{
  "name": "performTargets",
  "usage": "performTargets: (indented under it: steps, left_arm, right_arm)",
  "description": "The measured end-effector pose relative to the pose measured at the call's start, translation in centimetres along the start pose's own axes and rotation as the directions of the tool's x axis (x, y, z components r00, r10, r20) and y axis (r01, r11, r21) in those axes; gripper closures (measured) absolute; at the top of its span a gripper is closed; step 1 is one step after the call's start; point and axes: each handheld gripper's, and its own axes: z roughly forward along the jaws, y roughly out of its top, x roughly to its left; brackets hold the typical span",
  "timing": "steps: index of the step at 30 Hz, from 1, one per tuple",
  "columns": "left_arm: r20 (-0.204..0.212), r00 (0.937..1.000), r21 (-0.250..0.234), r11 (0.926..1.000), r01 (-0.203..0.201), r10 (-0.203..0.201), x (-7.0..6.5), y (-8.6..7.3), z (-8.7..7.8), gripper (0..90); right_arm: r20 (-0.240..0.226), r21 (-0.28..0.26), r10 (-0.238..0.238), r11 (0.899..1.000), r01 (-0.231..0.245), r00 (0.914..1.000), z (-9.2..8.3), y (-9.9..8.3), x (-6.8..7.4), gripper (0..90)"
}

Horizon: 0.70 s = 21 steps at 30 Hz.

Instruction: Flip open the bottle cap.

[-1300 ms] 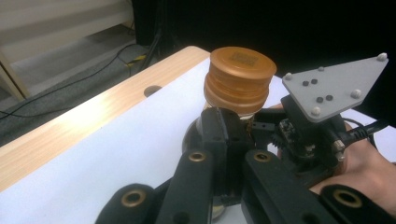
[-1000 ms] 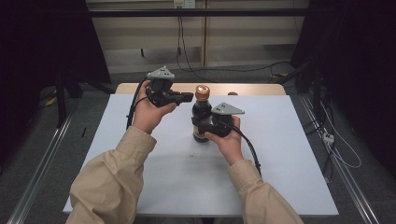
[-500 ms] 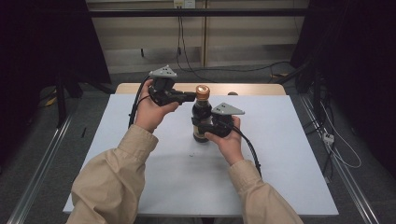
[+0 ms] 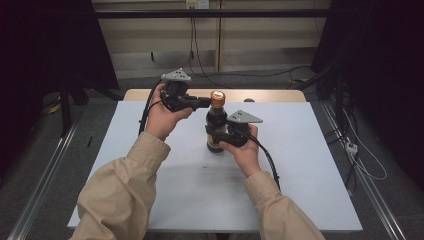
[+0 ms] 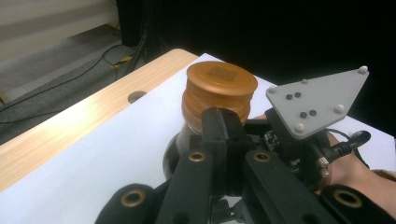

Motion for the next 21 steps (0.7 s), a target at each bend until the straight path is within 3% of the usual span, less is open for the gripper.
performTargets:
  steps: [21]
  left_arm:
    - [-0.009,0.9999,-0.001,0.9999,0.011,-0.011,-0.26,0.56,0.09,90.0]
  right_arm:
    - [0.000,0.000,0.001,1.000,-0.001,1.0000,-0.01,-0.02,-0.03,30.5]
